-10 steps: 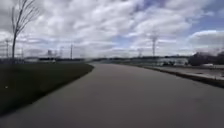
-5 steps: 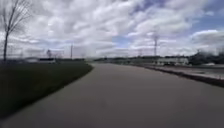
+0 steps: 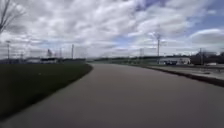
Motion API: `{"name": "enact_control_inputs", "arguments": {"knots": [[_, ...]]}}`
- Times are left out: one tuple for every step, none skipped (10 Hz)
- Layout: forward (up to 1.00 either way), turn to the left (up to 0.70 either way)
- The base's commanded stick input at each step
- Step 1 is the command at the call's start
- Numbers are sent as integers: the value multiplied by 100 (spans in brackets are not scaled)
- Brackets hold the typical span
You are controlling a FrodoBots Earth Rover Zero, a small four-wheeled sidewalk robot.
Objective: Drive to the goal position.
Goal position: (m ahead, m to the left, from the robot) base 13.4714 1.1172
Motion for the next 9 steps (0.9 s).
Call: {"name": "enact_control_inputs", "arguments": {"knots": [[98, 2], [98, 2], [98, 2], [97, 2], [97, 2], [98, 2], [98, 2], [98, 3], [97, 2]]}}
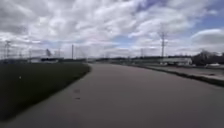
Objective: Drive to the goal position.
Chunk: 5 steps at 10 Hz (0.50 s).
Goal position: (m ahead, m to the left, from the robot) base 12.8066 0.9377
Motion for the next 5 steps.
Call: {"name": "enact_control_inputs", "arguments": {"knots": [[98, 1], [98, -3], [98, -25], [98, -33], [98, -20]]}}
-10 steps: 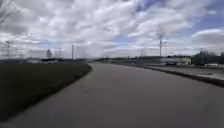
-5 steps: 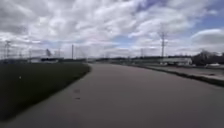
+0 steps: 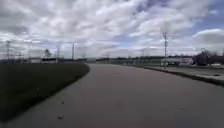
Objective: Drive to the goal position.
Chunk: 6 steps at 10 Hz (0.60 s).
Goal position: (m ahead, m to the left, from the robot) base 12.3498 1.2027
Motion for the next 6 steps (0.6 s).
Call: {"name": "enact_control_inputs", "arguments": {"knots": [[98, -5], [98, 0], [98, 0], [98, 0], [98, 0], [98, 0]]}}
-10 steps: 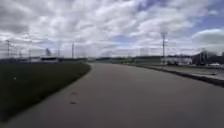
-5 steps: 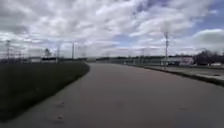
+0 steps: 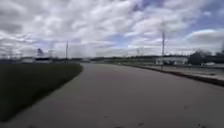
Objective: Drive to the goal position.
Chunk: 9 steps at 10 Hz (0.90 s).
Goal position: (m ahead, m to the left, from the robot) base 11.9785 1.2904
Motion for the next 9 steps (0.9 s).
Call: {"name": "enact_control_inputs", "arguments": {"knots": [[98, 0], [98, 0], [98, 2], [98, 3], [98, 4], [98, 14], [98, 3], [98, 2], [98, 2]]}}
